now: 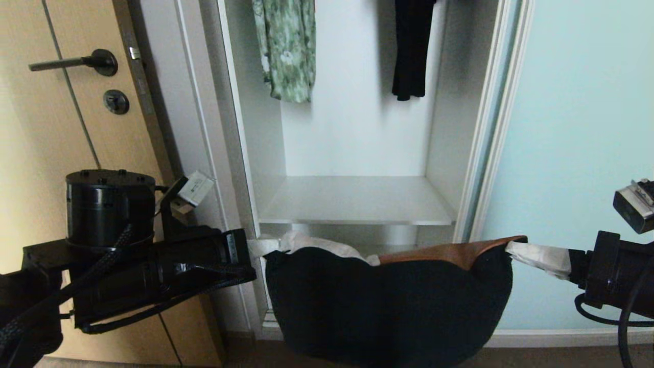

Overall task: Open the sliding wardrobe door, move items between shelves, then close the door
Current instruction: Place the pillow on the lower shelf

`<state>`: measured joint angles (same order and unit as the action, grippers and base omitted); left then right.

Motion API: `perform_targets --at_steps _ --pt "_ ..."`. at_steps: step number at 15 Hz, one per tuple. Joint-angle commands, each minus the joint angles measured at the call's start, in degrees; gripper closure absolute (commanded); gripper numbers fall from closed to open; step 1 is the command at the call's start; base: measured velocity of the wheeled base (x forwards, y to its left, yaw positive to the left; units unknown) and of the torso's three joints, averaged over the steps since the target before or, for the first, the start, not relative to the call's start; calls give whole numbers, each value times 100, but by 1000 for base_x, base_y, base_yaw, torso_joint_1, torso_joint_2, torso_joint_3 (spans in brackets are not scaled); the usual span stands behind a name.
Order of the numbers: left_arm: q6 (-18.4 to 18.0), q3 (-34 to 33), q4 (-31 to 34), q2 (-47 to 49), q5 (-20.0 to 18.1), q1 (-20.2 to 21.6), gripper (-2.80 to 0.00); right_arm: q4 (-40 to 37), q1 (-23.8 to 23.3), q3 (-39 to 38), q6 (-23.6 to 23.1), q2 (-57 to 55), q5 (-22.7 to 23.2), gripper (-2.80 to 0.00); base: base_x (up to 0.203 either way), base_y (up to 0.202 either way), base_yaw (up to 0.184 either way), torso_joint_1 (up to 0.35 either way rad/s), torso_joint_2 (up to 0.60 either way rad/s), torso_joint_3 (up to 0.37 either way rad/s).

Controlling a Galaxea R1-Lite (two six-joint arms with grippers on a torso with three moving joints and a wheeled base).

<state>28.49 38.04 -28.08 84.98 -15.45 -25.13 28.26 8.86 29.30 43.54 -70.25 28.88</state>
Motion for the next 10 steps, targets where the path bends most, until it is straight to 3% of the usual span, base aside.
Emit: perform_targets --at_steps 1,4,10 --pt "13 -30 -68 110 -3 0 0 91 1 -89 22 -23 21 0 -193 0 -1 2 2 1" --pt "40 -35 -233 134 25 0 0 119 1 -118 22 -68 21 0 -133 0 0 2 1 6" --pt "10 -126 -236 144 26 -8 0 169 1 -231 22 -31 47 0 0 0 0 0 0 0"
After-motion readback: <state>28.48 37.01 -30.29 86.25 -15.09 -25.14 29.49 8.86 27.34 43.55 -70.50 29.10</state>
